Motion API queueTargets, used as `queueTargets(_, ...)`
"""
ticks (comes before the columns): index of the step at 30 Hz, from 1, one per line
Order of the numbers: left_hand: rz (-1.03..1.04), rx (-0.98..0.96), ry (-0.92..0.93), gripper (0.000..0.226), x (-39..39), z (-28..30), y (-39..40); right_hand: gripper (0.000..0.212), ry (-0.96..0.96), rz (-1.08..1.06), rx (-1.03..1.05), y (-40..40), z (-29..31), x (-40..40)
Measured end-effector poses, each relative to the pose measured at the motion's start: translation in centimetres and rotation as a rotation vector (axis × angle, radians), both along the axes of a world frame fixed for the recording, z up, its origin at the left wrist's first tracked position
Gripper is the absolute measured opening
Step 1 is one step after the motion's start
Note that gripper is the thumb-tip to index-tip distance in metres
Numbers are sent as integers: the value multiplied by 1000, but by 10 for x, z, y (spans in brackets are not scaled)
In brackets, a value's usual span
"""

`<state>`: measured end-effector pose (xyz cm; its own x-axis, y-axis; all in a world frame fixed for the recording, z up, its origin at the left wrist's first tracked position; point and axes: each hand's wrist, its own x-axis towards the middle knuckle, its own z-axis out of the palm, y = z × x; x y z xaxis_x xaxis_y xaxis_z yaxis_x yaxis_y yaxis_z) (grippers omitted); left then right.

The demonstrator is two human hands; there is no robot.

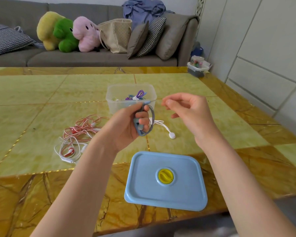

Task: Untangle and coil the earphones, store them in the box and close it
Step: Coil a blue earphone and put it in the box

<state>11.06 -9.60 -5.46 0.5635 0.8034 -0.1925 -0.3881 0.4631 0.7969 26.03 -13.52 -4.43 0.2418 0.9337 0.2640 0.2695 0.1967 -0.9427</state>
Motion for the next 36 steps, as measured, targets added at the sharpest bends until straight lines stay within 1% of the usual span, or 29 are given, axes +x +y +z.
queueTargets(3,-172,66,114,21,-5,4,-4,20,11,250,-144,-1,-1,0)
queueTargets(6,-254,107,156,17,-10,6,-7,26,76,456,-180,-4,3,3)
queueTargets(10,-375,160,291,19,-12,5,-9,28,-14,546,-263,-8,6,12)
queueTargets(13,-462,198,388,21,-12,6,-10,34,-8,636,-360,-11,6,17)
queueTargets(15,-512,220,442,23,-11,8,-11,37,-23,674,-383,-12,6,18)
queueTargets(18,-537,241,548,31,-7,5,-11,33,-184,635,-385,-11,4,17)
queueTargets(21,-487,269,656,37,-4,1,-10,18,-330,499,-389,-9,-1,14)
queueTargets(23,-429,290,678,37,-3,0,-9,12,-371,430,-387,-8,-4,11)
queueTargets(25,-370,312,667,38,-2,0,-9,11,-304,389,-380,-7,-6,7)
queueTargets(27,-316,332,655,39,-1,-1,-10,16,-159,365,-368,-4,-10,3)
queueTargets(30,-285,336,640,39,0,-1,-10,17,1,395,-361,-2,-13,4)
queueTargets(32,-272,332,627,39,0,-1,-11,21,29,395,-360,-2,-12,5)
queueTargets(36,-169,381,672,34,5,-3,-11,20,43,176,-372,2,-15,-3)
